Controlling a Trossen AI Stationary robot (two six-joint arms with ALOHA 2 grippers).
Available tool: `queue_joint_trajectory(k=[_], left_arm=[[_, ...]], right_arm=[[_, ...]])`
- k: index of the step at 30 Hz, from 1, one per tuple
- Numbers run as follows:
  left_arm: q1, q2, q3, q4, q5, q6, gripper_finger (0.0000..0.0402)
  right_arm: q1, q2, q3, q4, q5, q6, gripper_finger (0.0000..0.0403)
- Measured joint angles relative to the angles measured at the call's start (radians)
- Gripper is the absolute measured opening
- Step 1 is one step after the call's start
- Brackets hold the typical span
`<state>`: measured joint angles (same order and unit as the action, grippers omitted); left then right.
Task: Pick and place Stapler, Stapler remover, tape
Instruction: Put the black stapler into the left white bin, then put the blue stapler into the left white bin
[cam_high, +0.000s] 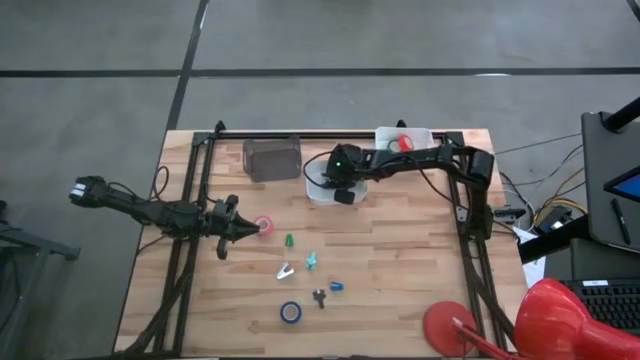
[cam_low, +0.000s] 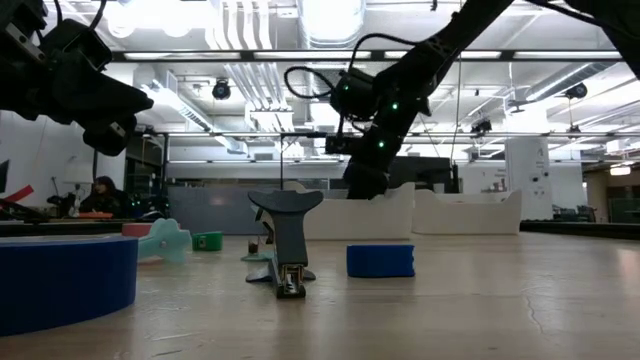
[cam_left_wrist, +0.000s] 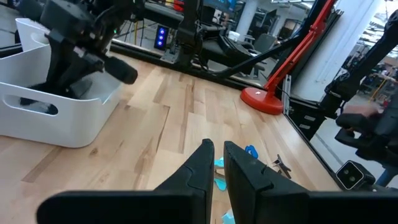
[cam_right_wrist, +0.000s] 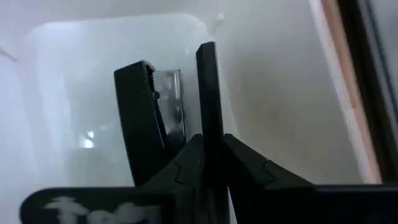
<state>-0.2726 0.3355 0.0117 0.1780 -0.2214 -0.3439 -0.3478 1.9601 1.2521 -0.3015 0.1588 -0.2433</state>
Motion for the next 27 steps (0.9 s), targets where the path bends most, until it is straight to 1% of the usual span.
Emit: queue_joint_trajectory(k=[5, 12, 20, 25, 27], left_arm=[[0.0, 0.0, 0.0, 0.0, 0.0, 0.0, 0.0039], [0.0, 0.0, 0.0, 0.0, 0.0, 0.0, 0.0039], [0.0, 0.0, 0.0, 0.0, 0.0, 0.0, 0.0039], [0.0, 0.0, 0.0, 0.0, 0.0, 0.0, 0.0039], [0.0, 0.0, 0.0, 0.0, 0.0, 0.0, 0.0039]], right_arm=[[0.0, 0.037, 0.031, 0.001, 0.002, 0.024, 0.0083], [0.005, 0.044, 0.057, -0.009, 0.084, 0.026, 0.0132], [0.019, -0.044, 0.057, -0.026, 0.079, 0.05, 0.0187], [0.071, -0.129, 0.057, -0.066, 0.07, 0.068, 0.0203], [0.106, -0.155, 0.056, -0.077, 0.042, 0.085, 0.0205]])
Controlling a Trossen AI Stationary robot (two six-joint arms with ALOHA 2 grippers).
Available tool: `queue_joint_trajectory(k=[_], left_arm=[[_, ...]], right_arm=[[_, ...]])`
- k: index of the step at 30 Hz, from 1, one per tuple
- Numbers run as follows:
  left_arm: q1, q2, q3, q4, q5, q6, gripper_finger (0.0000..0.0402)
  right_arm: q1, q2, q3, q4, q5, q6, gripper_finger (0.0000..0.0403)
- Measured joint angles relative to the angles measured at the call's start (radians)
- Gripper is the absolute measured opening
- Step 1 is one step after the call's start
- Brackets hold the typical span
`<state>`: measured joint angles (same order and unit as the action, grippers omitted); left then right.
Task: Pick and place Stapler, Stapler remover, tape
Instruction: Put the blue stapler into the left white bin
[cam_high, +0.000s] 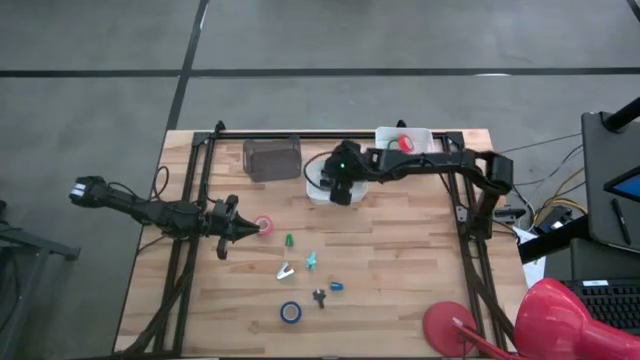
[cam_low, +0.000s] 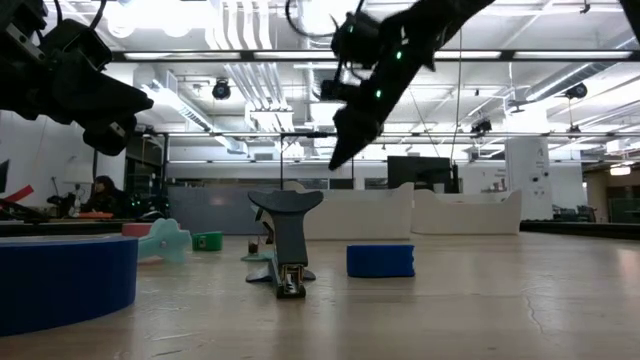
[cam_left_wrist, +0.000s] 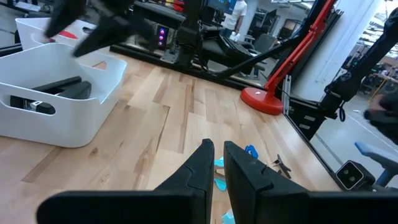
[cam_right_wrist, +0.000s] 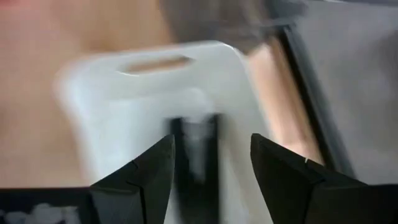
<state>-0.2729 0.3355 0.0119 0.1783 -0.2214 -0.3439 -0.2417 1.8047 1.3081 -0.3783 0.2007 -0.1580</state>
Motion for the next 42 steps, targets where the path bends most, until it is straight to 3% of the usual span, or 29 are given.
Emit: queue_joint_trajectory(k=[7, 15, 21, 27, 42], left_arm=[[0.0, 0.001, 0.0, 0.0, 0.0, 0.0, 0.0039], [0.0, 0.001, 0.0, 0.0, 0.0, 0.0, 0.0039], [0.0, 0.001, 0.0, -0.001, 0.0, 0.0, 0.0039], [0.0, 0.001, 0.0, -0.001, 0.0, 0.0, 0.0039], [0.0, 0.003, 0.0, -0.001, 0.0, 0.0, 0.0039]], right_arm=[[0.193, -0.037, -0.003, -0.028, -0.195, 0.059, 0.0206], [0.48, -0.037, -0.007, -0.027, -0.143, 0.152, 0.0206], [0.617, -0.005, -0.009, 0.014, -0.076, 0.276, 0.0205], [0.682, 0.071, -0.01, 0.021, 0.078, 0.335, 0.0205], [0.69, 0.215, -0.011, 0.014, 0.028, 0.464, 0.0205]])
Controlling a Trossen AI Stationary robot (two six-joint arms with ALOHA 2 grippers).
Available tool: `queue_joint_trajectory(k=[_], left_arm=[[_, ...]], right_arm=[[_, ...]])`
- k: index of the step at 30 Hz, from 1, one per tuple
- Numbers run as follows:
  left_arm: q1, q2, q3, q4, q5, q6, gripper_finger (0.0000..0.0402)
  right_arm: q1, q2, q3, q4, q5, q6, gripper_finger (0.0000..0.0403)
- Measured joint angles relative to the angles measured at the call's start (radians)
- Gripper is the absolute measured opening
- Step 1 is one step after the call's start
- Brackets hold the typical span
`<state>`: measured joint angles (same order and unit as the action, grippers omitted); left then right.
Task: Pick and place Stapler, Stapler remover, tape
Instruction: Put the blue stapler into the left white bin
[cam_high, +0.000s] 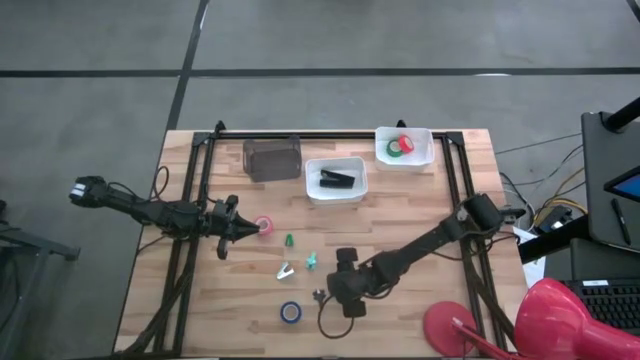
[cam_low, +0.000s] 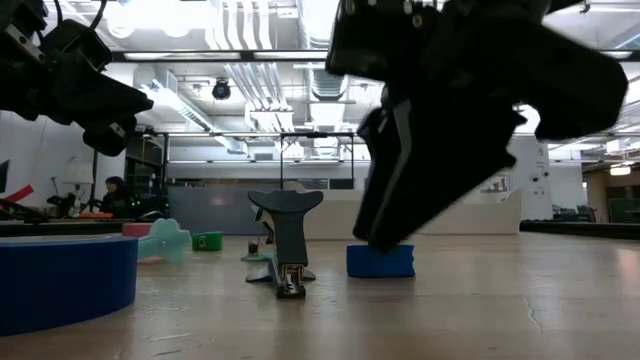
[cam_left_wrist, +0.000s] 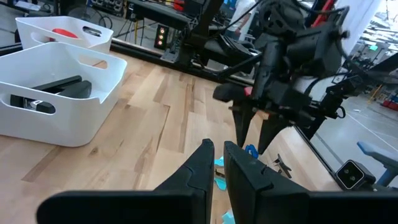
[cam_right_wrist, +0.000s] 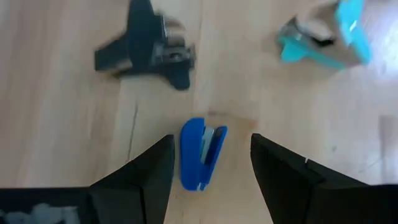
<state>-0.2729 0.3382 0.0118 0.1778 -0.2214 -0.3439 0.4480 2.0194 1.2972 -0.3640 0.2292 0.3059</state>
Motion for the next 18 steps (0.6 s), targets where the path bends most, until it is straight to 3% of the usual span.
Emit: queue_joint_trajectory(k=[11, 18], left_arm=[[0.0, 0.0, 0.0, -0.001, 0.0, 0.0, 0.0039], [0.0, 0.0, 0.0, -0.001, 0.0, 0.0, 0.0039]], right_arm=[[0.006, 0.014, -0.002, 0.005, 0.006, 0.02, 0.0204], [0.006, 0.014, -0.009, 0.005, 0.004, 0.028, 0.017]])
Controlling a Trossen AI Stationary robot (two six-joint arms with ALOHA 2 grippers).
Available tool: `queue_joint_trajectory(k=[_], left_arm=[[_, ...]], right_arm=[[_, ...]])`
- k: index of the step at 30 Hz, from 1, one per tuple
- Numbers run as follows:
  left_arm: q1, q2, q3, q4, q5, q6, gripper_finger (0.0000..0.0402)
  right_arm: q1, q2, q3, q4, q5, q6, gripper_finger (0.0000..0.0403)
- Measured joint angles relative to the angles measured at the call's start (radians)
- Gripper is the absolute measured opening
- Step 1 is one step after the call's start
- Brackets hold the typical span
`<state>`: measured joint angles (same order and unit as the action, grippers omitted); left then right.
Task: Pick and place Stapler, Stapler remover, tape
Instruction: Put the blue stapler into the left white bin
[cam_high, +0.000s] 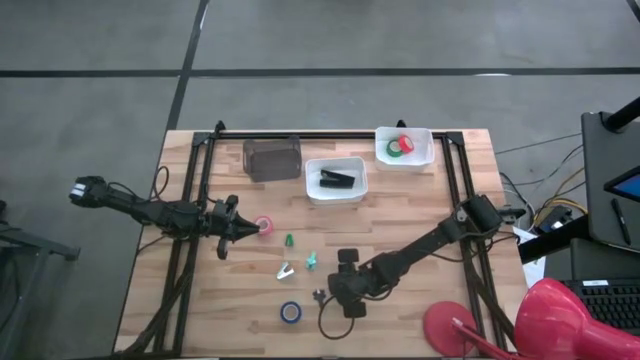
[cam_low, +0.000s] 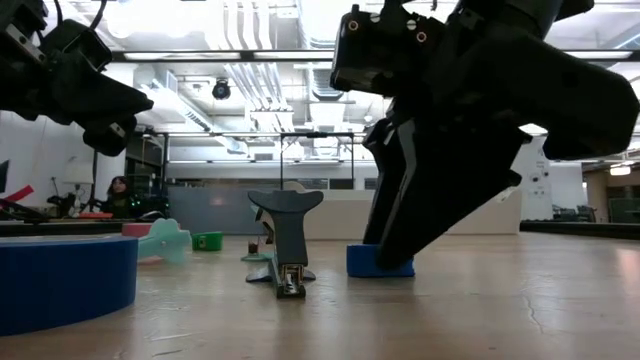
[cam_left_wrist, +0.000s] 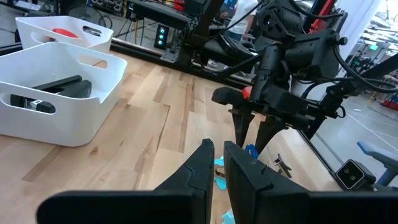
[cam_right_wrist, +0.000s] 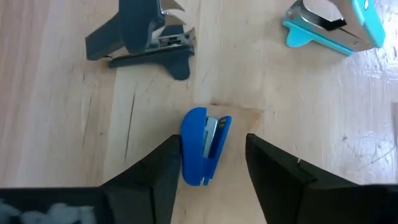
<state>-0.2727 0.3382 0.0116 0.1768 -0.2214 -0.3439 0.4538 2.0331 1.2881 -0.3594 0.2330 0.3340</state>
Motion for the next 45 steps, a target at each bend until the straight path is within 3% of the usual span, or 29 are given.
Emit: queue_joint_trajectory(k=[20, 32, 45], left_arm=[[0.0, 0.0, 0.0, 0.0, 0.0, 0.0, 0.0039], [0.0, 0.0, 0.0, 0.0, 0.0, 0.0, 0.0039], [0.0, 0.0, 0.0, -0.004, 0.0, 0.0, 0.0039]], right_arm=[[-0.009, 0.0, -0.012, 0.001, 0.002, -0.073, 0.0073], [-0.084, -0.034, -0.011, -0.057, 0.005, -0.198, 0.0075], [-0.311, -0.215, -0.011, -0.127, 0.059, -0.396, 0.0076]])
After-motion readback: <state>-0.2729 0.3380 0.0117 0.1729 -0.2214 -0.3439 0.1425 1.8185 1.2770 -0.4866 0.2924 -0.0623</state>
